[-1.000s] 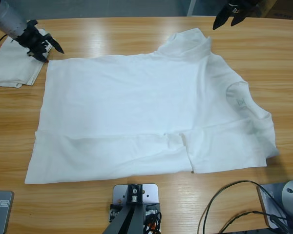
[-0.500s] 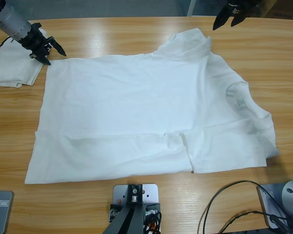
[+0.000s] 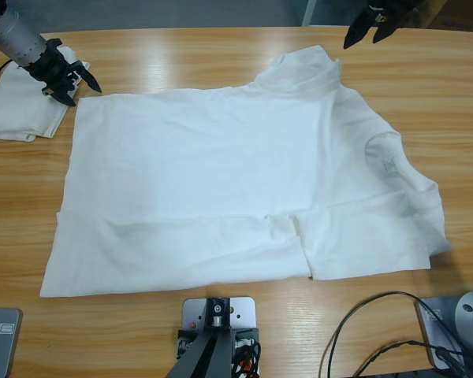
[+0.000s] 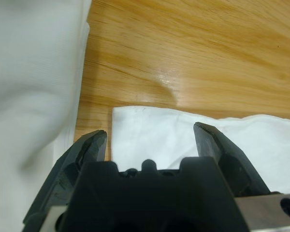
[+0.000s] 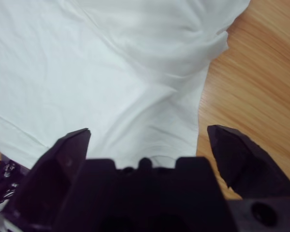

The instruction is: Fold clothes

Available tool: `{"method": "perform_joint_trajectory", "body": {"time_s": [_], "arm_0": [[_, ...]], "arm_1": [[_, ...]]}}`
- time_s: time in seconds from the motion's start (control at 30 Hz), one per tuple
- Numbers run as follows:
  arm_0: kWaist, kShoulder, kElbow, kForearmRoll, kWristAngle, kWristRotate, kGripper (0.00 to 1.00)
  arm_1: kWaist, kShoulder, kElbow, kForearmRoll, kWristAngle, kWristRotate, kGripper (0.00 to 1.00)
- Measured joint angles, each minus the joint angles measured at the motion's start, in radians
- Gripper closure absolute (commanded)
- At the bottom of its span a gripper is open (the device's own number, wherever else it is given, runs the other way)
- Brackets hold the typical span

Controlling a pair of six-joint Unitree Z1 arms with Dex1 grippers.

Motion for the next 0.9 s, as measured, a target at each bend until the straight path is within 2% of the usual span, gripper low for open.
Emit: {"method": "perform_joint_trajectory", "body": {"time_s": [0.2, 0.27, 0.33, 0.4, 0.43, 0.57, 0.9], "arm_0": [[0.0, 0.016, -0.006, 0.0, -0.001, 0.021, 0.331], [0.0, 0.019, -0.014, 0.0, -0.001, 0.025, 0.508], [0.0, 0.022, -0.02, 0.0, -0.001, 0.027, 0.635], [0.0, 0.024, -0.023, 0.0, -0.001, 0.034, 0.881], [0.0, 0.024, -0.024, 0.0, -0.002, 0.045, 0.949], [-0.001, 0.029, -0.024, 0.004, -0.032, 0.111, 1.0], [-0.003, 0.033, -0.024, 0.029, -0.05, 0.176, 1.0]], "arm_1": [[0.0, 0.0, 0.0, 0.0, 0.0, 0.0, 0.0], [0.0, 0.0, 0.0, 0.0, 0.0, 0.0, 0.0], [0.0, 0.0, 0.0, 0.0, 0.0, 0.0, 0.0], [0.0, 0.0, 0.0, 0.0, 0.0, 0.0, 0.0], [0.0, 0.0, 0.0, 0.0, 0.0, 0.0, 0.0], [0.0, 0.0, 0.0, 0.0, 0.0, 0.0, 0.0], [0.0, 0.0, 0.0, 0.0, 0.0, 0.0, 0.0]]}}
